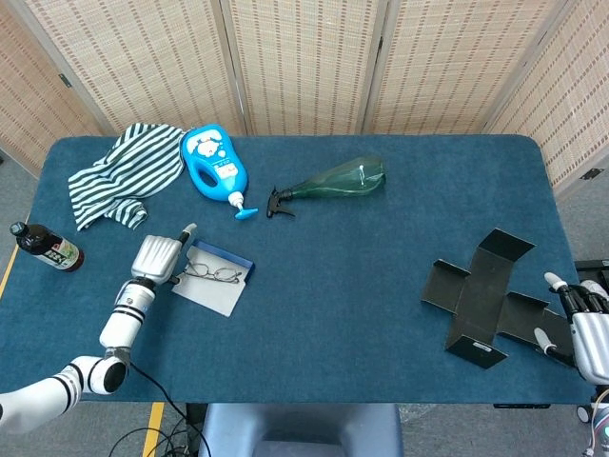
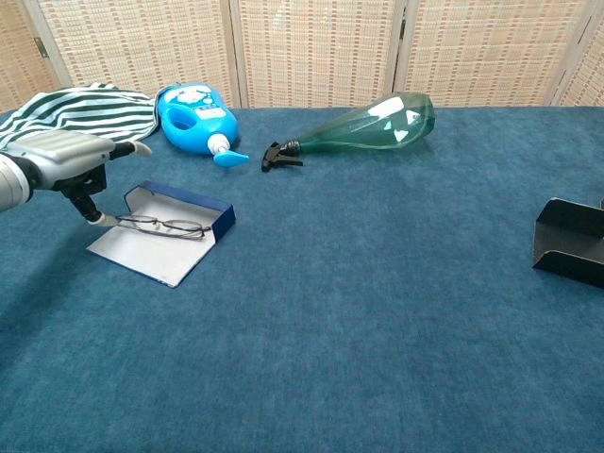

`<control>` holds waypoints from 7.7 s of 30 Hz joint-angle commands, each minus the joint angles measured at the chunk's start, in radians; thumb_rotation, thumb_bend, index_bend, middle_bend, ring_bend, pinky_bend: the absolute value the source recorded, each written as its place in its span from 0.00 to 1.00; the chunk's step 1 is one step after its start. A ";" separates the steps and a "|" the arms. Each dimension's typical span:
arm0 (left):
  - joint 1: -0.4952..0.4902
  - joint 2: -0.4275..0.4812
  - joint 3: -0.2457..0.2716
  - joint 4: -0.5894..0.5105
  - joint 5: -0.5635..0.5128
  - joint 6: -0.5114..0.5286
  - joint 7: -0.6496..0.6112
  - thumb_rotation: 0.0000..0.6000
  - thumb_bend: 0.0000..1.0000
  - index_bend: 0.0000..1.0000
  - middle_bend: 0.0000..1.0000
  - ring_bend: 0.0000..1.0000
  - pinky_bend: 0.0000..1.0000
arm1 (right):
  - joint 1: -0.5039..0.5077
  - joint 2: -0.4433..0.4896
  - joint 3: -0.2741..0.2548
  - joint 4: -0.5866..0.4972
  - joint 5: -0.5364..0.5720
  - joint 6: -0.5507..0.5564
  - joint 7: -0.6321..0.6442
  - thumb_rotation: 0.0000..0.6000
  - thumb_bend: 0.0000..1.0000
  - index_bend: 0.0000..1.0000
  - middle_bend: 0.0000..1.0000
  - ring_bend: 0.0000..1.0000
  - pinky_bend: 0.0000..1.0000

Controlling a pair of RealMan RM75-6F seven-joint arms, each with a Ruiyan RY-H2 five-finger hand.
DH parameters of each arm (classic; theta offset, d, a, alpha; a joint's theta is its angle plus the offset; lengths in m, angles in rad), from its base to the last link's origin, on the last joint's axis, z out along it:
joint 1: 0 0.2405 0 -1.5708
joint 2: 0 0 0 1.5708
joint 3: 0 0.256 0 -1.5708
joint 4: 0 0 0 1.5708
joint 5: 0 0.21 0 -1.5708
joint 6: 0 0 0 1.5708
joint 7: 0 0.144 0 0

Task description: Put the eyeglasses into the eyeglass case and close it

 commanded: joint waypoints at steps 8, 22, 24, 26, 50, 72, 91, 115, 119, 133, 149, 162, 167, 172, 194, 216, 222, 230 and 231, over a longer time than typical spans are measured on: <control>-0.039 -0.054 -0.023 0.046 -0.012 -0.013 0.034 1.00 0.23 0.05 0.99 1.00 1.00 | -0.008 0.003 0.000 0.004 0.004 0.007 0.007 1.00 0.28 0.10 0.27 0.23 0.21; -0.022 0.012 -0.017 -0.113 -0.119 0.011 0.196 1.00 0.23 0.04 0.98 0.99 1.00 | -0.007 0.000 0.000 0.014 0.006 0.001 0.017 1.00 0.28 0.10 0.27 0.23 0.21; -0.018 0.025 -0.012 -0.158 -0.116 0.016 0.194 1.00 0.23 0.04 0.98 0.99 1.00 | -0.006 -0.002 -0.001 0.016 0.006 -0.002 0.019 1.00 0.28 0.10 0.27 0.23 0.21; -0.019 0.028 -0.020 -0.192 -0.120 0.008 0.166 1.00 0.23 0.04 0.98 0.99 1.00 | -0.006 -0.003 -0.002 0.018 0.005 -0.003 0.021 1.00 0.28 0.10 0.27 0.23 0.21; -0.125 -0.097 -0.073 -0.008 -0.180 -0.063 0.120 1.00 0.23 0.04 0.98 0.99 1.00 | -0.017 -0.001 0.002 0.032 0.016 0.002 0.040 1.00 0.28 0.10 0.27 0.23 0.21; -0.168 -0.138 -0.091 0.077 -0.256 -0.082 0.154 1.00 0.23 0.04 0.98 0.99 1.00 | -0.022 0.001 0.003 0.034 0.018 0.007 0.045 1.00 0.28 0.10 0.27 0.23 0.21; -0.068 0.020 -0.008 -0.195 -0.122 0.075 0.132 1.00 0.23 0.02 0.97 0.98 1.00 | -0.019 0.000 0.001 0.033 0.001 0.010 0.045 1.00 0.28 0.10 0.27 0.23 0.21; 0.072 0.031 0.162 -0.243 0.294 0.212 -0.063 1.00 0.23 0.06 0.97 0.97 1.00 | 0.009 0.003 0.010 0.007 -0.008 -0.007 0.004 1.00 0.28 0.10 0.27 0.23 0.21; 0.070 0.007 0.157 -0.211 0.300 0.200 -0.053 1.00 0.23 0.06 0.96 0.97 1.00 | 0.007 0.004 0.009 0.006 -0.003 -0.007 0.003 1.00 0.28 0.10 0.27 0.23 0.21; 0.074 -0.040 0.138 -0.135 0.294 0.165 -0.046 1.00 0.23 0.05 0.96 0.97 1.00 | 0.009 0.003 0.007 0.003 0.001 -0.012 -0.003 1.00 0.28 0.10 0.27 0.23 0.21; 0.070 -0.072 0.111 -0.095 0.274 0.125 -0.044 1.00 0.23 0.05 0.96 0.97 1.00 | 0.003 0.000 0.003 0.009 0.003 -0.006 0.003 1.00 0.28 0.10 0.27 0.23 0.21; 0.072 -0.102 0.087 -0.051 0.273 0.135 -0.075 1.00 0.23 0.05 0.96 0.97 1.00 | -0.001 0.000 0.002 0.012 0.005 -0.004 0.006 1.00 0.28 0.10 0.27 0.23 0.21; 0.070 -0.120 0.070 -0.020 0.273 0.146 -0.100 1.00 0.23 0.05 0.96 0.97 1.00 | -0.003 0.000 0.003 0.012 0.007 0.000 0.006 1.00 0.28 0.10 0.27 0.23 0.21; 0.068 -0.142 0.053 0.024 0.267 0.151 -0.125 1.00 0.23 0.05 0.96 0.97 1.00 | -0.004 0.001 0.003 0.013 0.008 0.000 0.007 1.00 0.28 0.10 0.27 0.23 0.21; -0.003 -0.222 -0.037 0.250 0.271 0.177 -0.268 1.00 0.23 0.37 0.97 0.97 1.00 | -0.006 0.002 0.006 0.014 0.013 0.000 0.010 1.00 0.28 0.10 0.27 0.23 0.21; 0.003 -0.254 0.002 0.362 0.297 0.175 -0.304 1.00 0.44 0.62 0.97 0.97 1.00 | 0.009 -0.004 0.009 0.021 0.015 -0.020 0.011 1.00 0.28 0.10 0.27 0.23 0.21; 0.011 -0.245 0.009 0.344 0.298 0.177 -0.291 1.00 0.47 0.66 0.97 0.97 1.00 | 0.011 -0.004 0.009 0.023 0.015 -0.024 0.014 1.00 0.28 0.10 0.27 0.23 0.21; 0.070 -0.158 0.037 0.209 0.315 0.235 -0.276 1.00 0.47 0.68 0.97 0.97 1.00 | 0.007 -0.005 0.007 0.026 0.014 -0.018 0.019 1.00 0.28 0.10 0.27 0.23 0.21; 0.081 -0.138 0.043 0.178 0.317 0.241 -0.269 1.00 0.47 0.68 0.97 0.97 1.00 | 0.007 -0.005 0.006 0.026 0.013 -0.017 0.019 1.00 0.28 0.10 0.27 0.23 0.21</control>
